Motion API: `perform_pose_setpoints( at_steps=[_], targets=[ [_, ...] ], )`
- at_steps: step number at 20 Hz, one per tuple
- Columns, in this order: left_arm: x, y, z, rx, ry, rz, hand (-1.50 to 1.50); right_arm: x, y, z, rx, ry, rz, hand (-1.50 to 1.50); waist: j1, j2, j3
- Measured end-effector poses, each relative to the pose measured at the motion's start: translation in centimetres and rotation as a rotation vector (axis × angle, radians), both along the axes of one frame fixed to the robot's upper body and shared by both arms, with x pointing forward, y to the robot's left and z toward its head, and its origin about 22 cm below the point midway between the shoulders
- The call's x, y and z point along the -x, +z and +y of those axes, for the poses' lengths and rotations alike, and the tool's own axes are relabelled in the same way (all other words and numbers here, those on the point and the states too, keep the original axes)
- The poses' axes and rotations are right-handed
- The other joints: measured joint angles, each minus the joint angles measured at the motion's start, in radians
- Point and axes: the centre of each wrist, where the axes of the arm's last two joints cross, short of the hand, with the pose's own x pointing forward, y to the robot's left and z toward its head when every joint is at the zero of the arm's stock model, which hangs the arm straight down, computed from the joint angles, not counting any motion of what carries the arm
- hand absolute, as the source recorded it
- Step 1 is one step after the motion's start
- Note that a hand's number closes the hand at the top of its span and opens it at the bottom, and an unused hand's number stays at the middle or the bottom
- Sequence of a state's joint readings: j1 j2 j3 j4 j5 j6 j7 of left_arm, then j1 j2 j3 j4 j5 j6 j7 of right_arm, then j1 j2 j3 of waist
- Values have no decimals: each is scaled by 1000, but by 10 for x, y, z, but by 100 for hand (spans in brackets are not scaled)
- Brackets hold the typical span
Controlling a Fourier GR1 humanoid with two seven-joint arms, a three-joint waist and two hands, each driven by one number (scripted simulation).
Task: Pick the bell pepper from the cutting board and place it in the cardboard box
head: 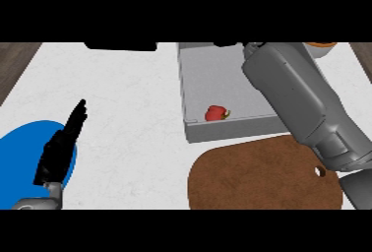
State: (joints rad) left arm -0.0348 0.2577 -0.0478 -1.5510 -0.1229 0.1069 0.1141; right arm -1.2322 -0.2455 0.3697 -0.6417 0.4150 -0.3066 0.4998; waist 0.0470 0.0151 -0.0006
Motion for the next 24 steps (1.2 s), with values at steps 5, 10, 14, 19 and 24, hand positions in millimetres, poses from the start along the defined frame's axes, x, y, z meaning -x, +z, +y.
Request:
perform_pose_setpoints(
  at_steps=[5, 10, 14, 19, 24],
  targets=[
    [-2, 4, -2, 0, -9, -10, 0, -13, -19, 2, 6, -41, 75, -150, 14, 6, 0],
    [-5, 5, -9, 5, -23, -18, 0, -16, -42, 2, -44, -84, 118, -150, 27, 13, 0],
    [-5, 1, -8, 7, -30, -22, 0, -17, -53, -6, -97, -84, 96, -150, 30, 17, 1],
    [-5, 2, -8, 2, -30, -23, 0, -17, -53, -6, -256, -141, -36, -150, 32, 17, 2],
    [-2, -3, -3, -2, -10, -13, 0, -20, -46, -25, -443, -202, -181, -150, 18, 14, 2]
  ],
)
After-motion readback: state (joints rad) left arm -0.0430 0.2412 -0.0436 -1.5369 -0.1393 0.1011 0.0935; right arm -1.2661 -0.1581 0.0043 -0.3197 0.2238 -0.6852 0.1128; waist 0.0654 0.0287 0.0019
